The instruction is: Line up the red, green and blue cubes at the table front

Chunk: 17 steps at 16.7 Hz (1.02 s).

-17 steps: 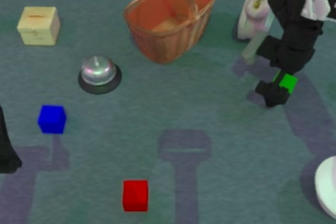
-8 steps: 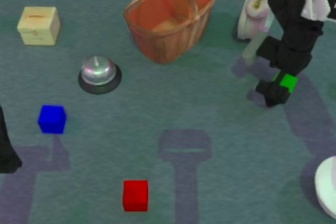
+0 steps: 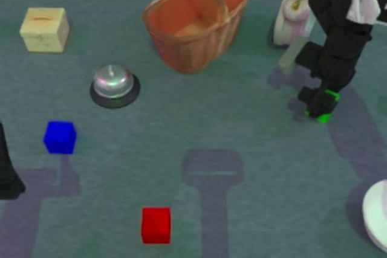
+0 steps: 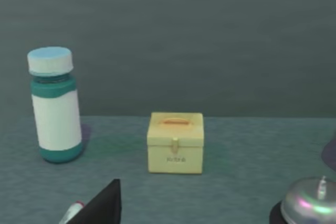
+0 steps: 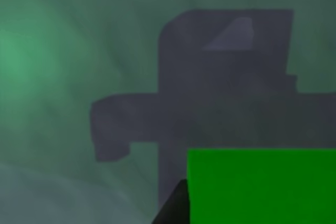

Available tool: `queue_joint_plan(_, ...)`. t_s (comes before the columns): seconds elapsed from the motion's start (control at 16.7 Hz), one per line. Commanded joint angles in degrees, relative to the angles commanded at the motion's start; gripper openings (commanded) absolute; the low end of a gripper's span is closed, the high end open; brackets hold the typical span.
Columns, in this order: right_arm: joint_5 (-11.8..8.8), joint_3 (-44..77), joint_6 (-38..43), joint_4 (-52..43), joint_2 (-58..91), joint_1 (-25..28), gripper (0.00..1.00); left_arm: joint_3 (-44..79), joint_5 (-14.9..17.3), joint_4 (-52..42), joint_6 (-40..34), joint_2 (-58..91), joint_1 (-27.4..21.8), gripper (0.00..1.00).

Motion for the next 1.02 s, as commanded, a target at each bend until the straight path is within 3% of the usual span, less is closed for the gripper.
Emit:
queue_joint_plan(0.54, -0.8, 0.8, 0.8, -2.3, -2.3, 0.2, 0.0, 0.0, 0.0, 0.0, 0.0, 0.0, 0.0, 1.0)
queue_joint_plan(1.02, -0.8, 9.4, 0.7, -14.5, -5.9, 0.7, 0.0, 0.0, 0.0, 0.0, 0.0, 0.0, 0.0, 1.0)
